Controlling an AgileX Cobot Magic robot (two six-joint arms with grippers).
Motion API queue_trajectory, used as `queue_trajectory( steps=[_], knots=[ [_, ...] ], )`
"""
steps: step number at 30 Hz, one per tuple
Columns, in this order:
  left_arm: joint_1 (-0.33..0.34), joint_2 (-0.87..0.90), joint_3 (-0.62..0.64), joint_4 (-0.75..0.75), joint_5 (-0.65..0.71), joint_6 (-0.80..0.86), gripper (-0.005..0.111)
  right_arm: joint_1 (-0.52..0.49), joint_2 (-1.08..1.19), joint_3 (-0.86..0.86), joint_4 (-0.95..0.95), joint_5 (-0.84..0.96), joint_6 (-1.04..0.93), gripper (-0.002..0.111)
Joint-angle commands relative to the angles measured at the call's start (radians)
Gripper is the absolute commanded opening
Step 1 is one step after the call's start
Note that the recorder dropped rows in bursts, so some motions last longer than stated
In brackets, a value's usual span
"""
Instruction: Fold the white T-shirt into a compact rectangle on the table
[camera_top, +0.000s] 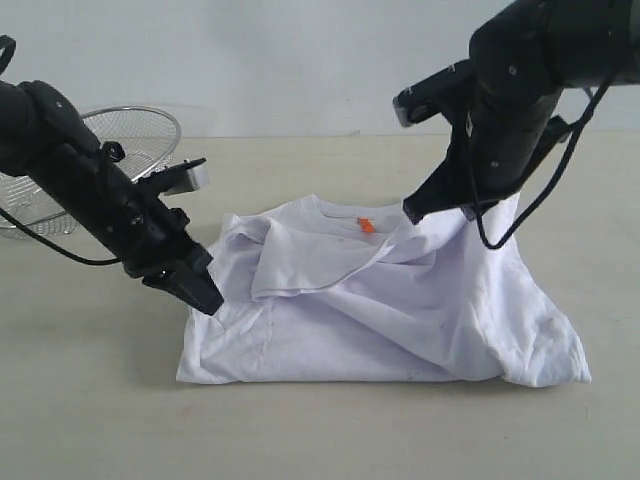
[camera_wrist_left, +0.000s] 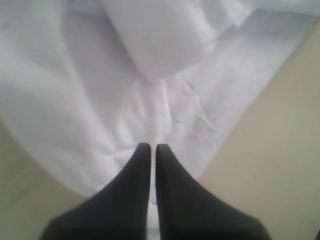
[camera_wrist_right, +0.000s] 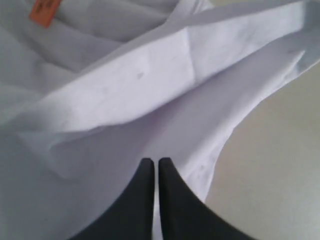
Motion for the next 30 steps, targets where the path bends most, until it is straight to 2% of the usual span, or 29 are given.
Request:
queue_trajectory(
  steps=[1,4,8,11,14,19,24,26,30],
  knots=[
    [-0.057,-0.010,-0.005,0.030,0.075,0.286,0.004,0.012,-0.008,0.086,0.022,-0.059,-0.005,0.000],
    [-0.088,-0.031,-0.005,0.061,0.032,0.337,0.004,0.012,-0.008,0.134,0.022,-0.111,-0.005,0.000],
    [-0.117,-0.090,-0.005,0.190,-0.107,0.323,0.004,0.009,-0.008,0.174,0.022,-0.167,-0.016,0.000],
    [-0.134,-0.128,-0.005,0.209,-0.207,0.320,0.004,0.009,-0.006,0.190,0.020,-0.195,-0.018,0.000],
    [-0.158,-0.137,-0.001,0.211,-0.226,0.357,0.004,0.006,-0.006,0.190,0.018,-0.200,-0.018,0.000],
    [-0.245,-0.185,0.091,0.334,-0.301,0.333,0.004,0.006,-0.006,0.190,-0.010,-0.191,-0.019,0.000],
    [-0.347,-0.289,0.250,0.548,-0.562,0.157,0.004,0.006,-0.006,0.190,-0.020,-0.193,-0.019,0.000],
    [-0.349,-0.300,0.317,0.632,-0.659,0.093,0.004,0.006,-0.006,0.190,-0.019,-0.195,-0.019,0.000],
    [-0.337,-0.292,0.435,0.779,-0.957,0.021,0.004,0.006,-0.006,0.190,-0.020,-0.203,-0.017,0.000]
  ],
)
